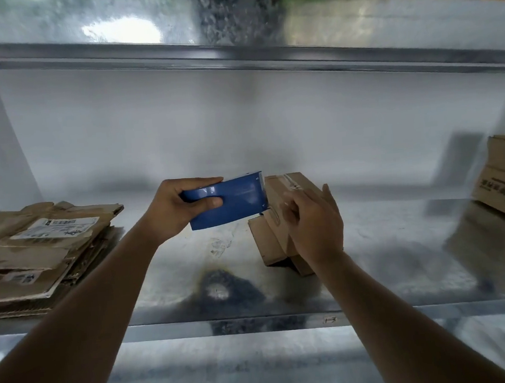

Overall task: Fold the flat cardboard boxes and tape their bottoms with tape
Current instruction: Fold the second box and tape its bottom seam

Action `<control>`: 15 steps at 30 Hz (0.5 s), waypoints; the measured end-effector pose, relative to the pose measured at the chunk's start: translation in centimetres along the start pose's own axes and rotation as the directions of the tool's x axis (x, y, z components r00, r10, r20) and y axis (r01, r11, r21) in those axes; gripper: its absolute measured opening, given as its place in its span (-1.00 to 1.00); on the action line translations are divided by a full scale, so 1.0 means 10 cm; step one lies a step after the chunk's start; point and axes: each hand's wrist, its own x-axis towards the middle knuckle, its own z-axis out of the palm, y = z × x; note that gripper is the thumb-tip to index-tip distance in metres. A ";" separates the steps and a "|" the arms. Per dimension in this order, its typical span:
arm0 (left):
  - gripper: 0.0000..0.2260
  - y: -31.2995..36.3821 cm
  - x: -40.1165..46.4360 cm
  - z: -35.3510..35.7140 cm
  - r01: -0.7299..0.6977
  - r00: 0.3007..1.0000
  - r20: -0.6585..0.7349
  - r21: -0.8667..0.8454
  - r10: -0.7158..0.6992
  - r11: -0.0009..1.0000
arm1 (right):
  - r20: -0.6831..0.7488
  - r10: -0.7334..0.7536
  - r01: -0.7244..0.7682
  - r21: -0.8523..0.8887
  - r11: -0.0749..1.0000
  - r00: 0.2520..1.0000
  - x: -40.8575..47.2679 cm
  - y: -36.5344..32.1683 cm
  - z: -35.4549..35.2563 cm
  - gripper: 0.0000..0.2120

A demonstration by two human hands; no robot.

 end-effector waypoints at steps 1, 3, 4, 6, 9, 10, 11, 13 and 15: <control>-0.67 0.00 0.01 -0.01 0.010 1.000 0.002 -0.010 -0.010 1.000 | -0.006 -0.007 0.007 -0.003 1.000 1.000 0.01 0.02 -0.01 -0.67; -0.67 0.01 0.04 0.00 0.015 1.000 0.014 0.005 -0.015 1.000 | -0.006 -0.007 0.007 -0.001 1.000 1.000 0.00 0.05 -0.01 -0.60; -0.67 0.01 0.05 0.00 0.013 1.000 0.020 0.010 -0.014 1.000 | 0.001 -0.001 0.001 0.005 1.000 1.000 -0.02 0.04 -0.02 -0.53; -0.66 0.01 0.07 0.02 0.013 1.000 0.026 -0.004 -0.013 1.000 | 0.025 0.007 -0.007 -0.007 1.000 1.000 -0.03 0.03 -0.05 -0.45; -0.66 0.02 0.08 0.02 0.018 0.999 0.028 -0.028 -0.017 0.999 | 0.039 -0.018 0.021 -0.081 0.996 0.999 -0.02 0.00 -0.11 -0.50; -0.66 0.02 0.08 0.02 0.019 0.999 0.031 -0.038 -0.018 0.999 | 0.057 -0.030 0.036 -0.114 0.993 0.998 -0.02 -0.01 -0.13 -0.50; -0.66 0.02 0.08 0.01 0.019 0.999 0.032 -0.047 -0.018 0.999 | 0.075 -0.043 0.054 -0.147 0.988 0.996 -0.03 -0.02 -0.14 -0.49; -0.66 0.02 0.09 0.00 0.015 0.999 0.030 -0.056 -0.013 0.998 | 0.083 -0.057 0.070 -0.171 0.983 0.995 -0.03 0.01 -0.14 -0.55; -0.66 0.02 0.09 -0.02 0.009 1.000 0.025 -0.069 -0.008 0.998 | 0.097 -0.041 0.054 -0.130 0.990 0.994 -0.01 0.04 -0.13 -0.68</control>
